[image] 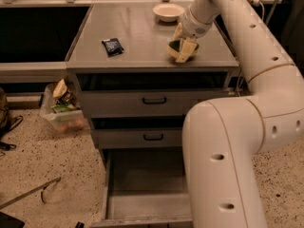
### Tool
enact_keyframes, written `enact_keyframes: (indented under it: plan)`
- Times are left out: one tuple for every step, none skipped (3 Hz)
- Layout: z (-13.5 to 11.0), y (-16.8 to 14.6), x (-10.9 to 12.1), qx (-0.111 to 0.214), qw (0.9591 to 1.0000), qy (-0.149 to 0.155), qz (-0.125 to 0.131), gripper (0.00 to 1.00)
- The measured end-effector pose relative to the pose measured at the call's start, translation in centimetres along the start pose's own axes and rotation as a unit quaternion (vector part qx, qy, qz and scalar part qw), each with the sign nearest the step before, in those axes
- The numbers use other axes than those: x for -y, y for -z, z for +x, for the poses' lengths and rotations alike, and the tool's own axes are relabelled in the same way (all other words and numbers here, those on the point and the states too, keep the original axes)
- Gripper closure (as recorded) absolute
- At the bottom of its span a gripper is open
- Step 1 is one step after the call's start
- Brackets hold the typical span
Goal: Place sponge into bottom drawer
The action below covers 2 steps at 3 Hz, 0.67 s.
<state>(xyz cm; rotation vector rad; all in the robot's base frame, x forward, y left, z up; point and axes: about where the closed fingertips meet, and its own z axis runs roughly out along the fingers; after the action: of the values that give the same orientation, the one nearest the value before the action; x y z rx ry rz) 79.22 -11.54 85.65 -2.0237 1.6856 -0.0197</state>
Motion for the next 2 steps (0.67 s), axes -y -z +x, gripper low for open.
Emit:
enact_keyframes:
  plan:
    - [-2.1,5.1,0.7,0.056,0.9957,0.001,0.074,1.0]
    - [-5.2,7.2,1.2,0.082,0.9908,0.012,0.107,1.0]
